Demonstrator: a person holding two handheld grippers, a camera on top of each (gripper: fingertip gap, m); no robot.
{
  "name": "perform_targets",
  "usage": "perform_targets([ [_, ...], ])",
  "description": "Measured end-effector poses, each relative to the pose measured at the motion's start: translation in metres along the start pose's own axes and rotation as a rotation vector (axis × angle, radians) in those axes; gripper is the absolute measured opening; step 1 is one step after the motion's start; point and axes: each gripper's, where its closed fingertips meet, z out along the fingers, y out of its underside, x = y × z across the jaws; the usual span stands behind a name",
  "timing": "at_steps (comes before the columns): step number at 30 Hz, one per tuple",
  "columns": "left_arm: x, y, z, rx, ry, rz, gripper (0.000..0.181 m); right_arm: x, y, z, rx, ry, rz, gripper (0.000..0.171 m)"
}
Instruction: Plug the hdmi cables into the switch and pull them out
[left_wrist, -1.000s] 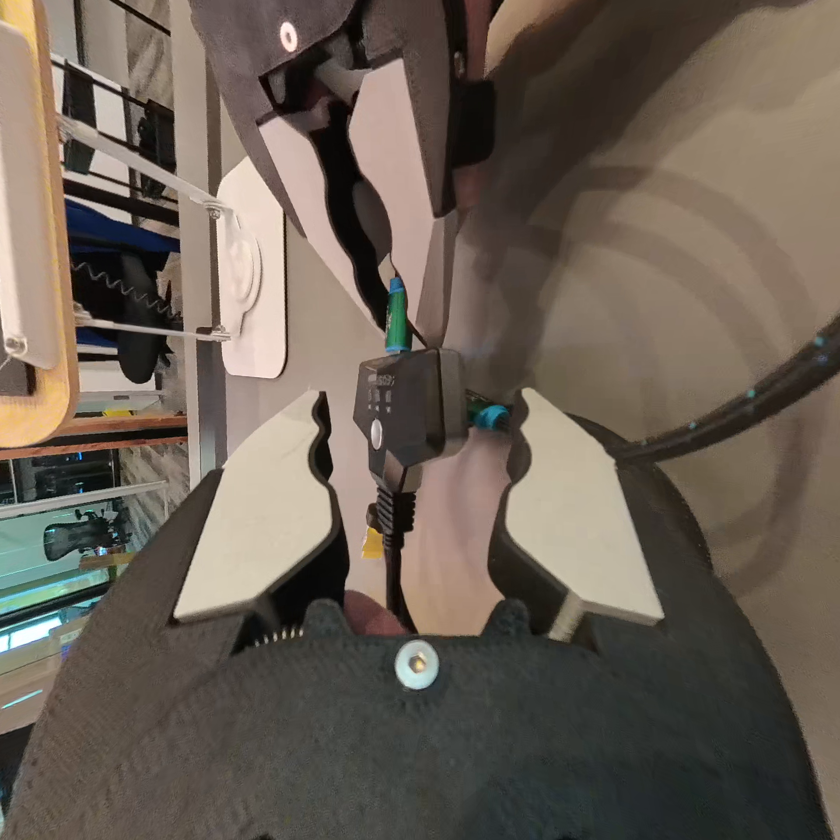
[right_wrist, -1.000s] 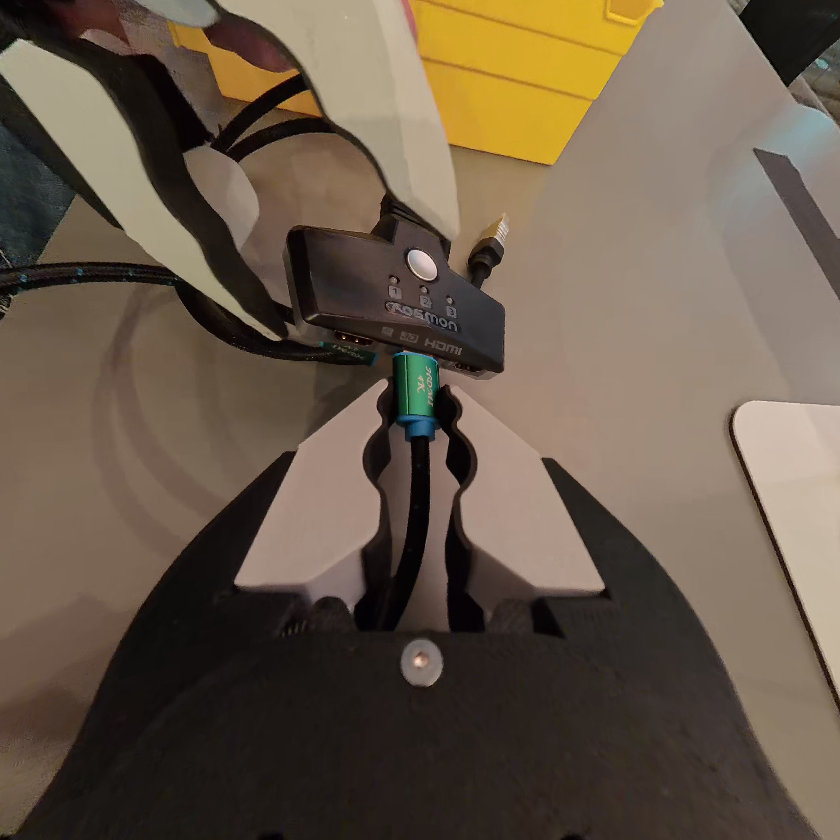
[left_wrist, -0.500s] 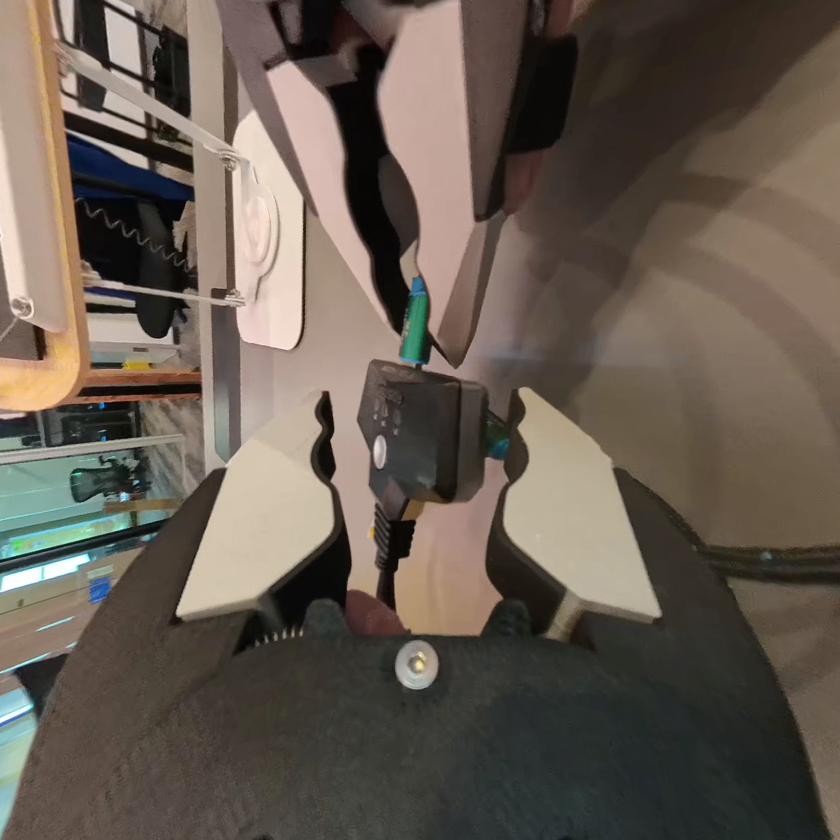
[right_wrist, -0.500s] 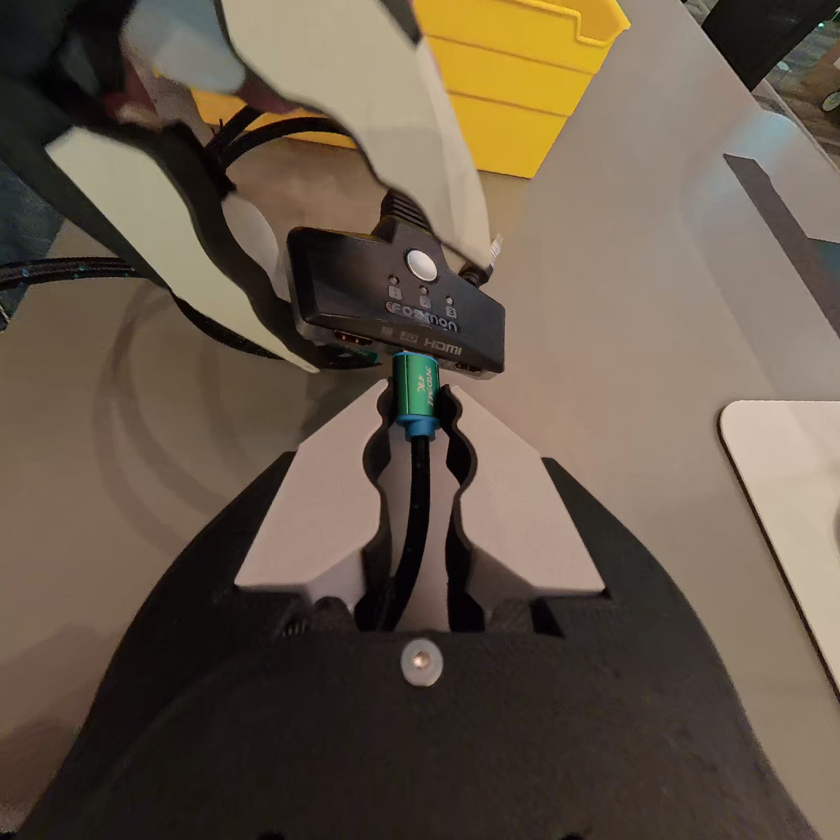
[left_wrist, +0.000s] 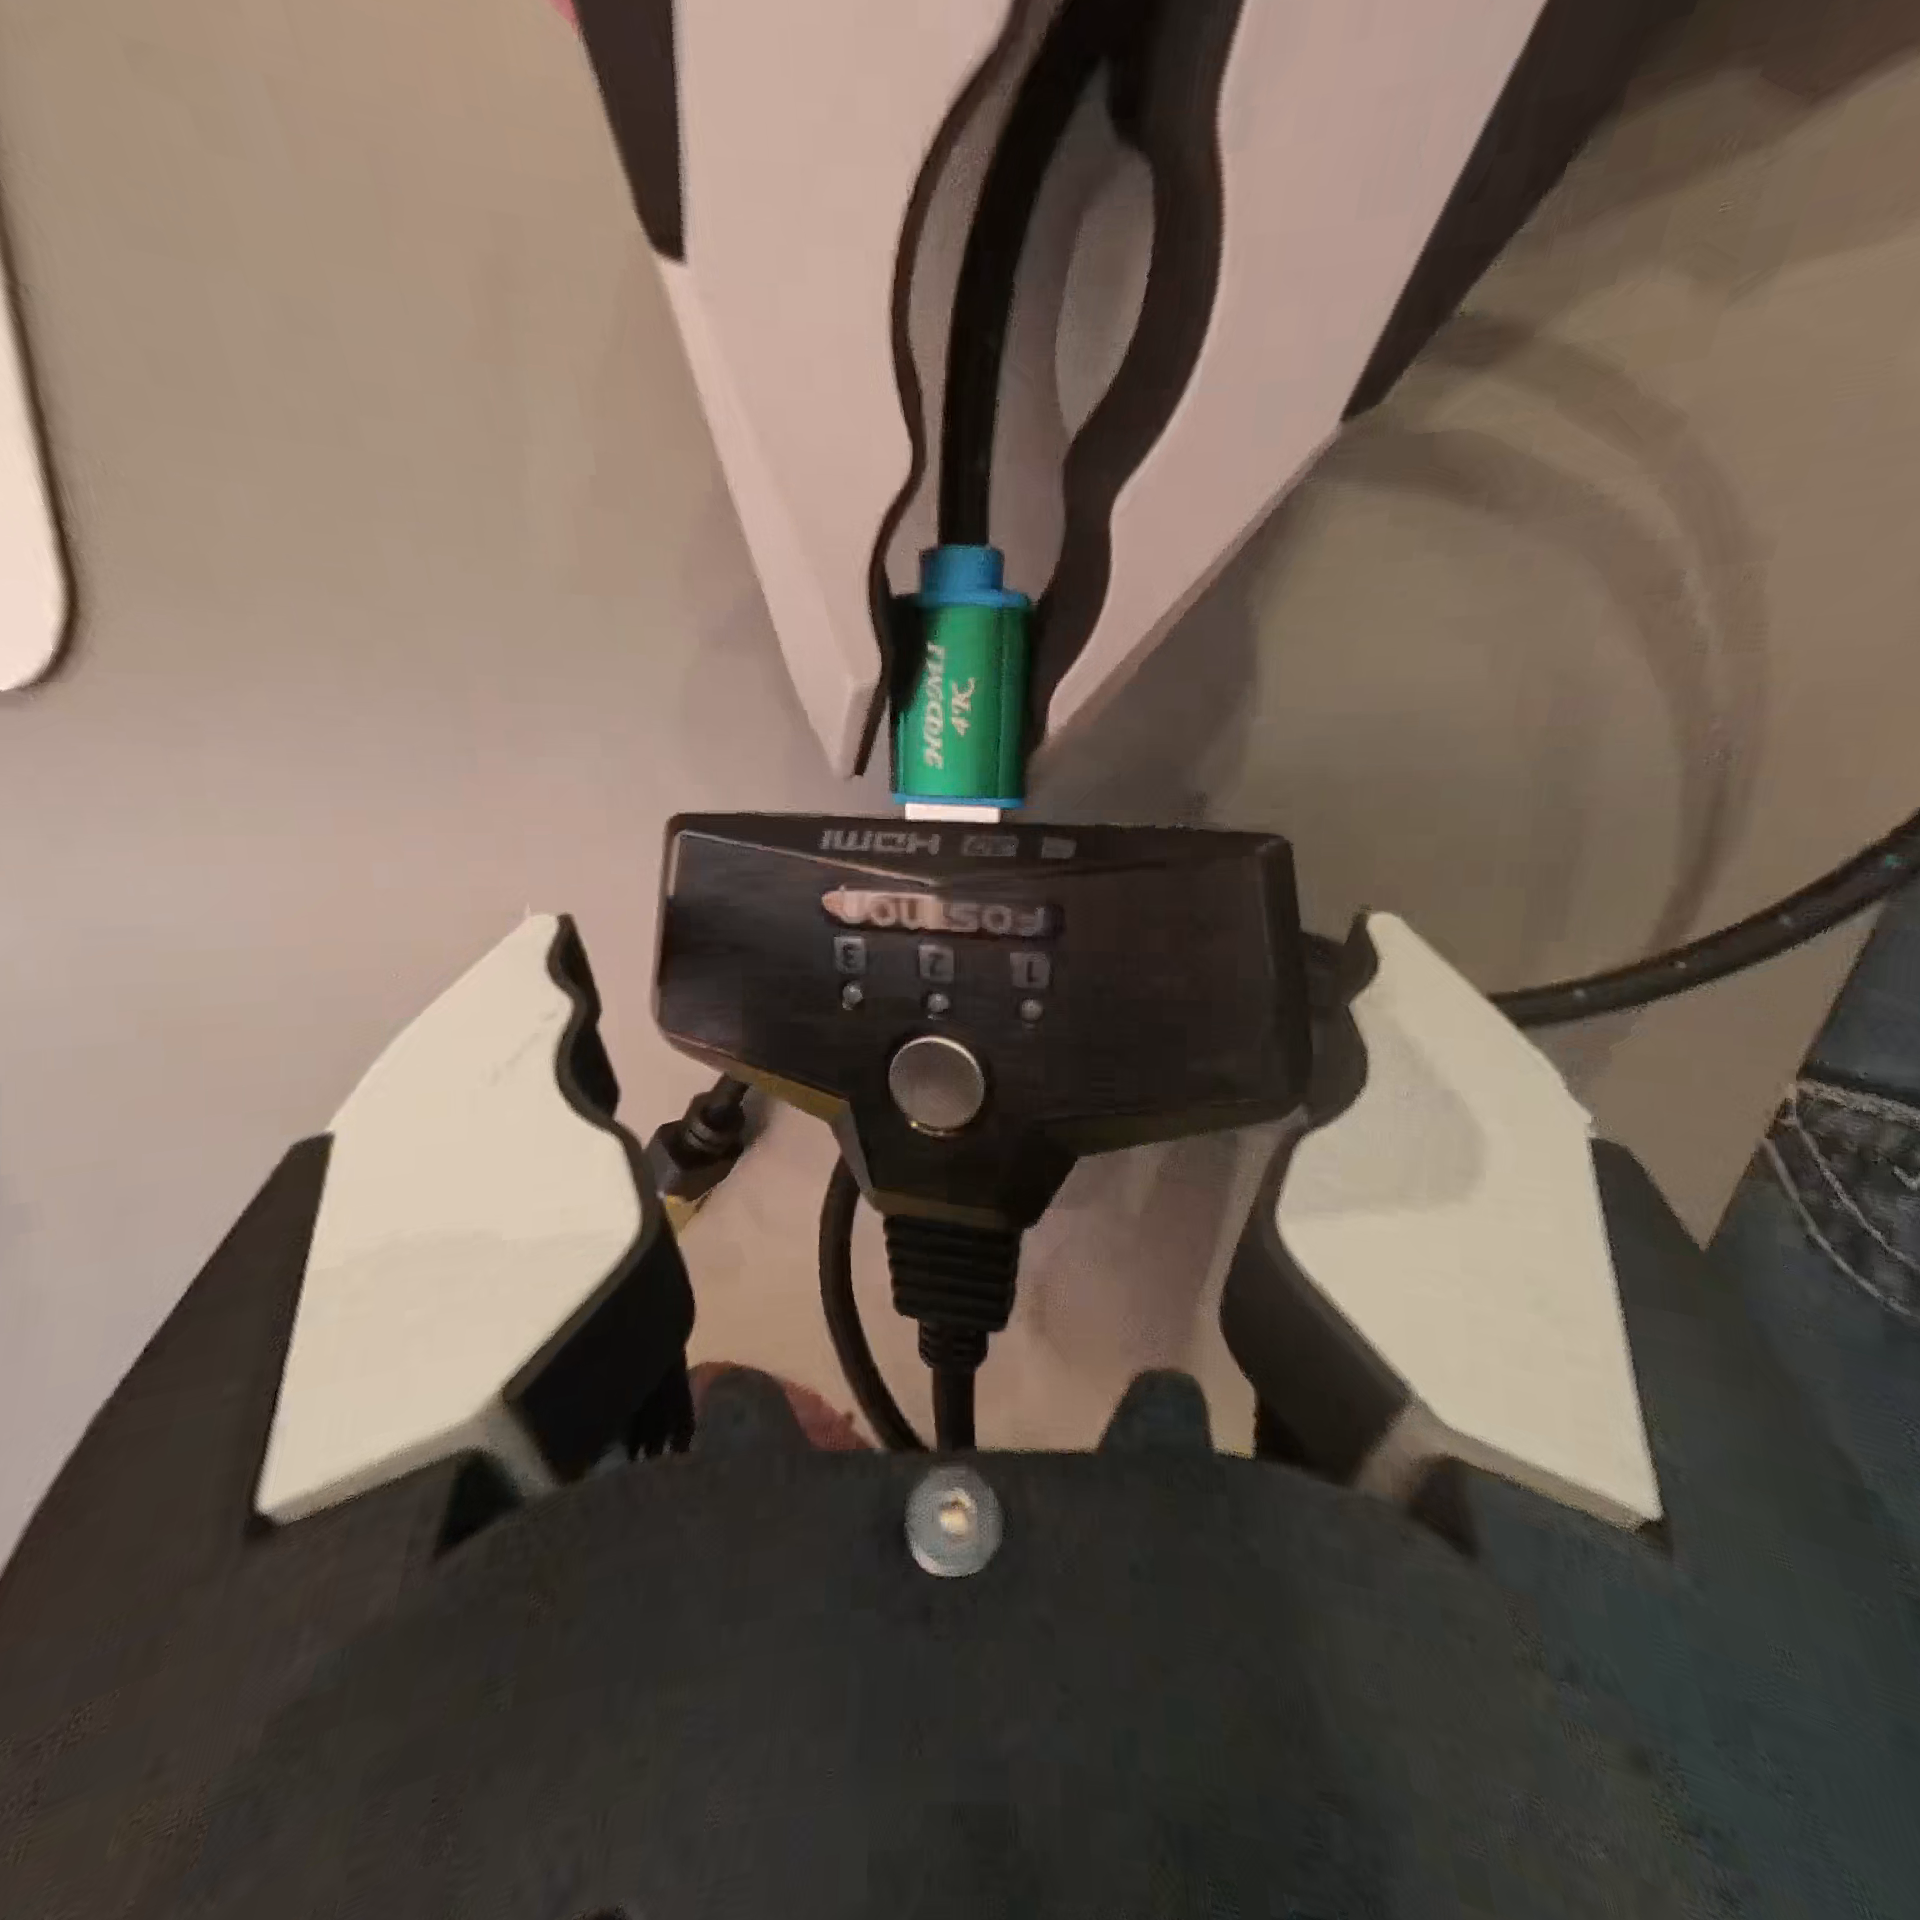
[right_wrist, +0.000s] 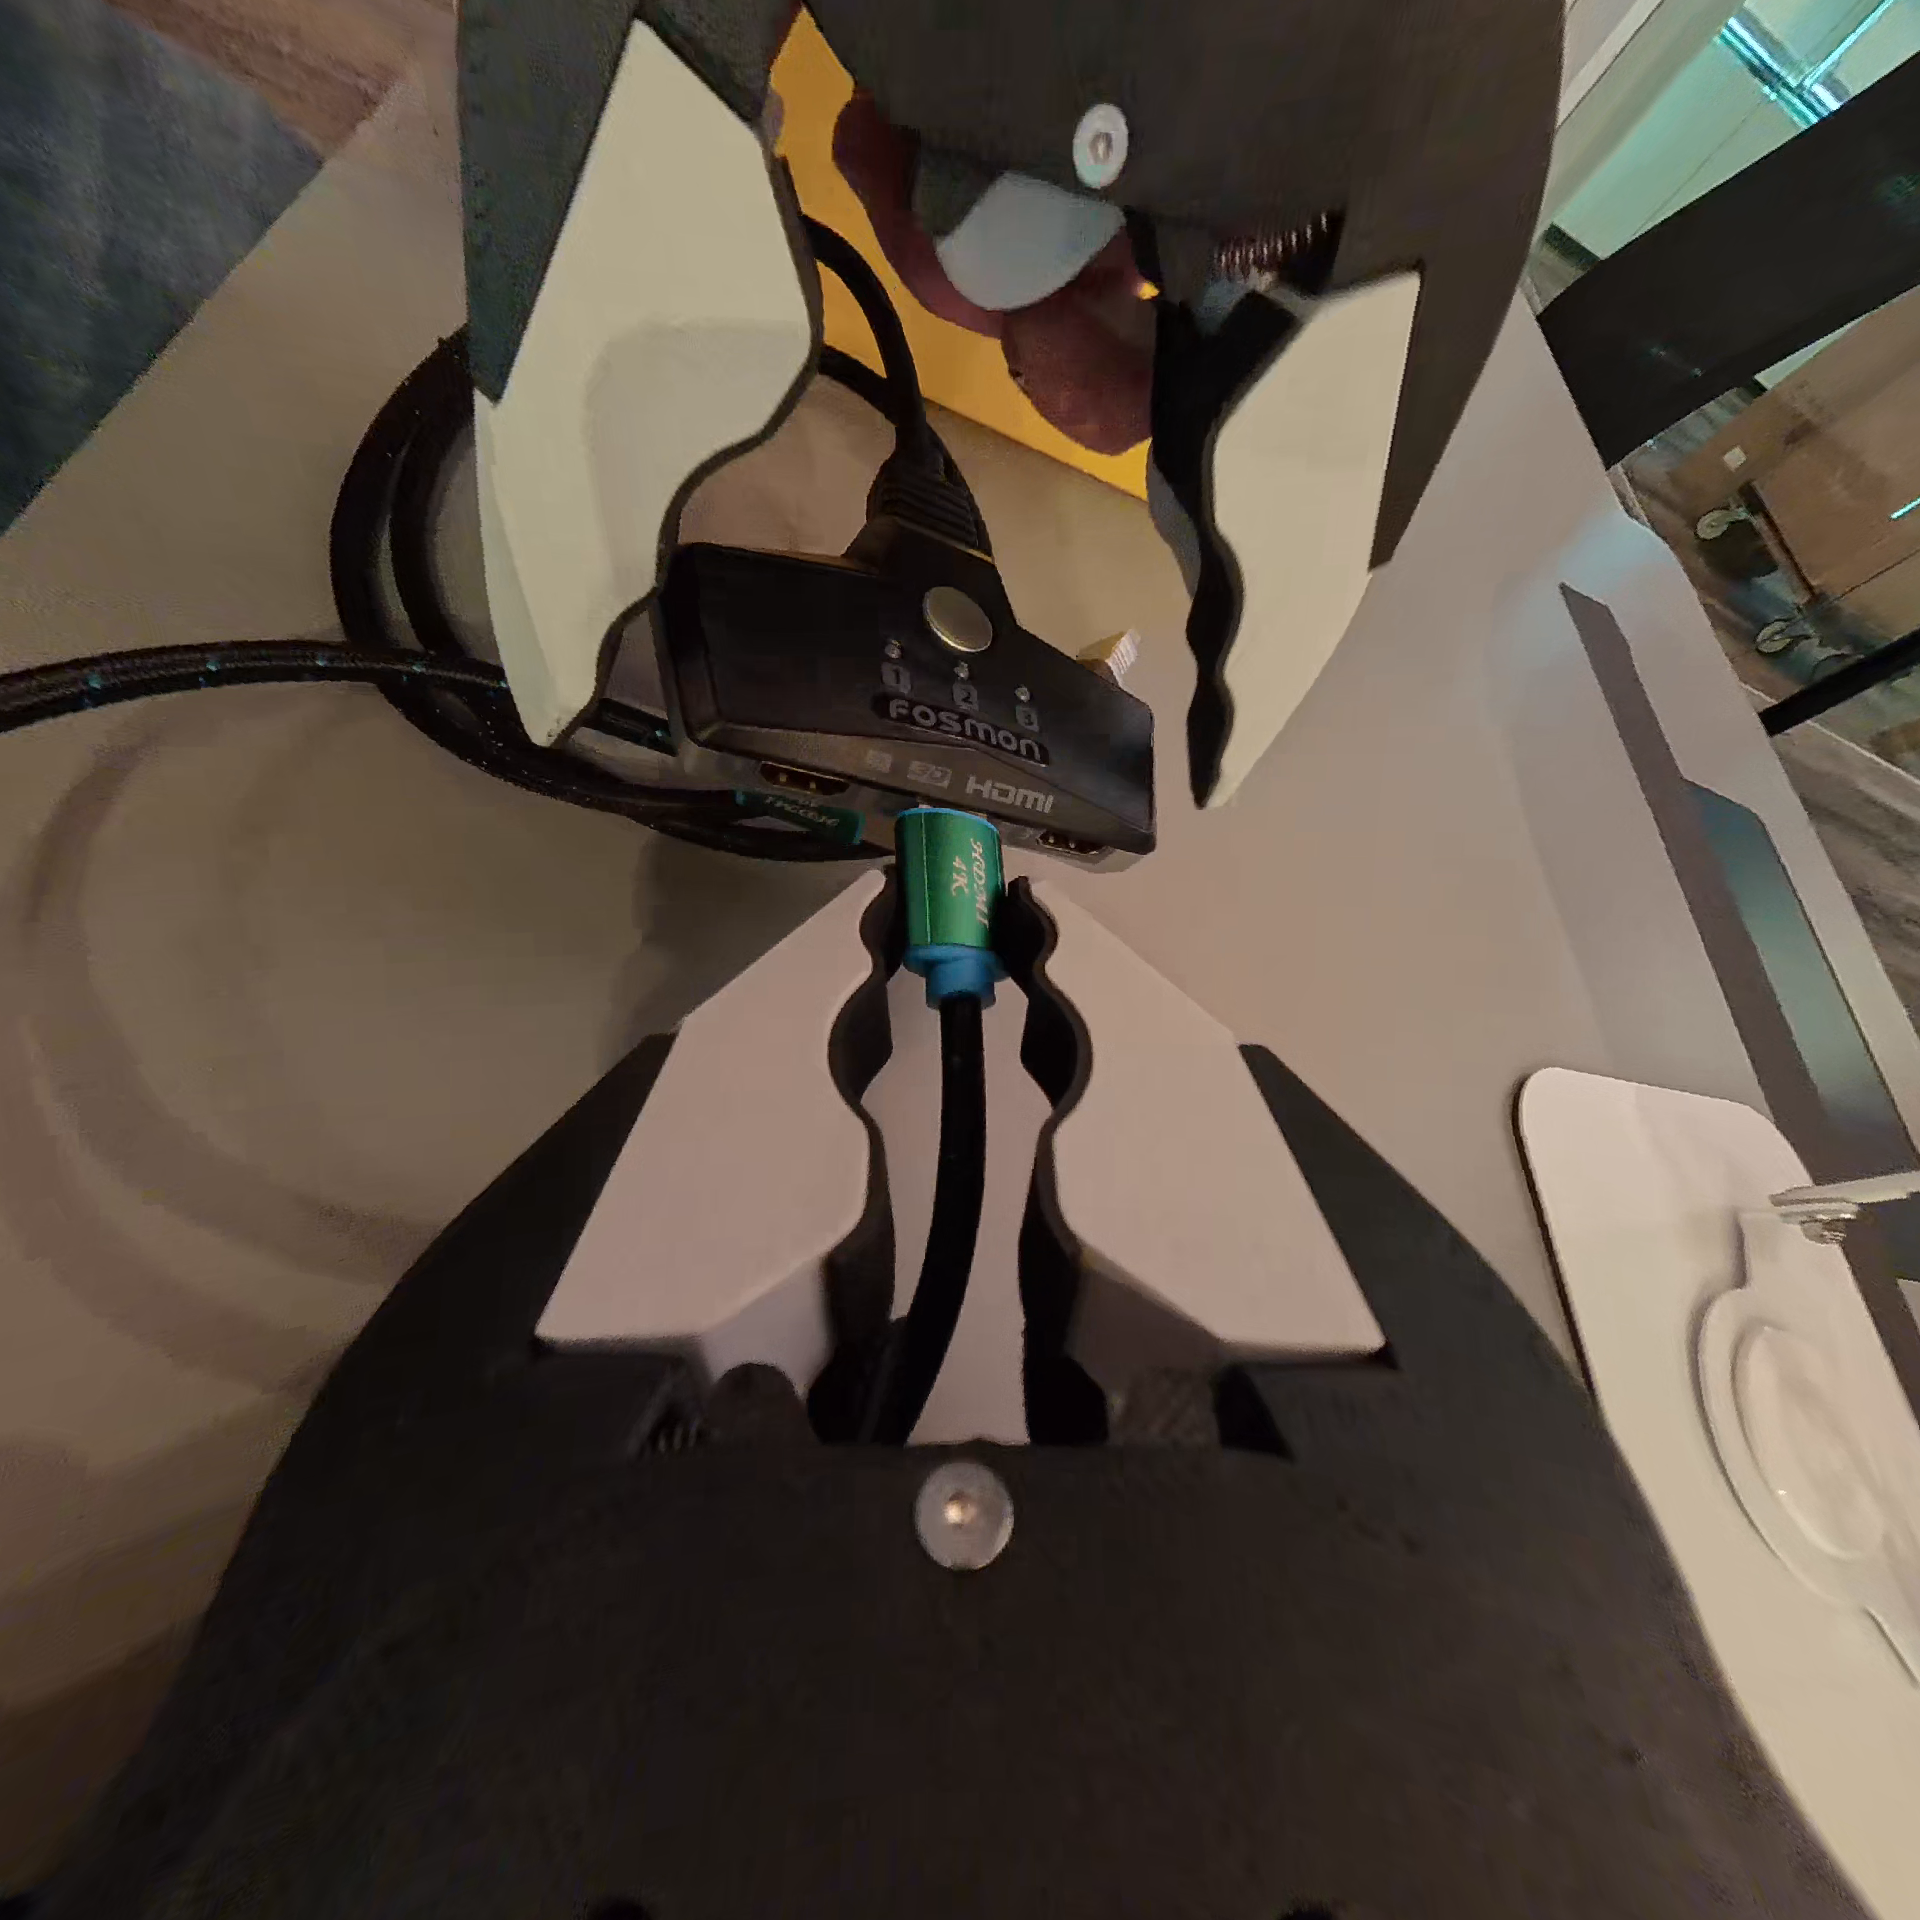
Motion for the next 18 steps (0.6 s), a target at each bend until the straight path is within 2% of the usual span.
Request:
perform_targets([
  [7, 0.005, 0.001, 0.011, -0.021, 0.067, 0.026, 0.124, -0.001, 0.005, 0.0, -0.018, -0.001, -0.016, 0.017],
  [13, 0.003, -0.002, 0.006, 0.006, 0.036, 0.032, 0.121, -0.001, 0.002, 0.001, 0.007, -0.007, 0.002, 0.017],
  [15, 0.005, -0.005, 0.004, 0.016, 0.049, 0.016, 0.128, -0.004, -0.003, 0.001, 0.033, -0.013, -0.001, 0.017],
  [18, 0.011, 0.003, 0.011, -0.055, 0.081, 0.04, 0.126, -0.007, -0.002, 0.005, 0.01, -0.014, -0.032, 0.017],
])
